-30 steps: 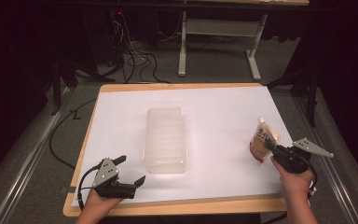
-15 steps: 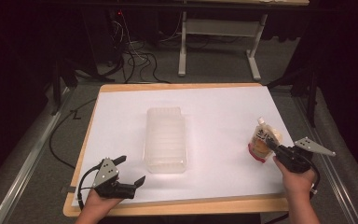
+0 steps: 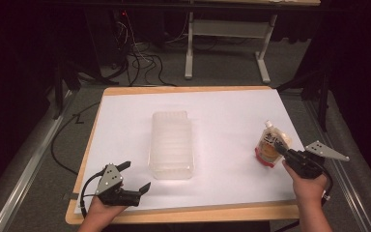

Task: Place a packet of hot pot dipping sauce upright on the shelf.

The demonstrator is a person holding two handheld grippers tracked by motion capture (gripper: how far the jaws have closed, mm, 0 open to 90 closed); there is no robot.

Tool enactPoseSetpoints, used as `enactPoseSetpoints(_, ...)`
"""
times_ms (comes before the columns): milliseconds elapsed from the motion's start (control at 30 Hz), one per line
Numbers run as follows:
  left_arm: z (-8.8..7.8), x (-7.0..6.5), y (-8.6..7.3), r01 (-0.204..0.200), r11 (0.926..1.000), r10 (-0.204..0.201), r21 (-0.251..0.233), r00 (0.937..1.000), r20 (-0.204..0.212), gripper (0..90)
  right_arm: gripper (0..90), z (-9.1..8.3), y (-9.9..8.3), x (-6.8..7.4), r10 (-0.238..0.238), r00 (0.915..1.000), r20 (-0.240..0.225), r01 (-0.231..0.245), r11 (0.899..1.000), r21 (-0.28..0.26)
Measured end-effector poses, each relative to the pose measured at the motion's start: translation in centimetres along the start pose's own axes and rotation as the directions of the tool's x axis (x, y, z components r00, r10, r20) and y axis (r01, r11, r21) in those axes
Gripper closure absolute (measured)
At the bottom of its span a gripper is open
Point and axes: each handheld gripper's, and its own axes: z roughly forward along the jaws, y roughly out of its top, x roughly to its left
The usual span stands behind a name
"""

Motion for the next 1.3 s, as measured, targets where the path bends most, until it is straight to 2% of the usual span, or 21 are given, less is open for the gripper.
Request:
enactPoseSetpoints(233,0.0,0.1,0.0,0.003,1.0,-0.003,-0.005,1.0,0.0,2.6,90.0,0.5,1.0,1.4,-0.036,0.9975,-0.06,0.035,0.999,-0.028)
enactPoseSetpoints(400,-0.1,0.1,0.0,0.006,1.0,-0.006,-0.005,1.0,0.002,2.6,90.0,1.0,1.5,2.1,-0.051,0.9955,-0.08,0.049,0.998,-0.029)
enactPoseSetpoints(733,0.0,0.2,-0.1,0.012,0.9999,-0.012,-0.003,0.9999,0.0,2.6,90.0,1.6,3.1,3.5,-0.075,0.9868,-0.144,0.066,0.996,-0.062)
enactPoseSetpoints(967,0.1,0.1,0.0,0.007,1.0,-0.007,0.001,1.0,-0.003,2.6,90.0,3.3,4.0,4.3,-0.096,0.9778,-0.186,0.086,0.994,-0.064)
enactPoseSetpoints(1033,0.1,0.2,-0.1,0.006,1.0,-0.006,0.001,1.0,-0.004,2.6,90.0,4.1,4.4,4.6,-0.104,0.9729,-0.206,0.093,0.994,-0.066)
enactPoseSetpoints(1300,0.1,0.5,-0.2,0.009,1.0,-0.009,0.003,0.9999,-0.009,2.7,90.0,6.3,6.0,5.5,-0.122,0.9661,-0.227,0.108,0.991,-0.073)
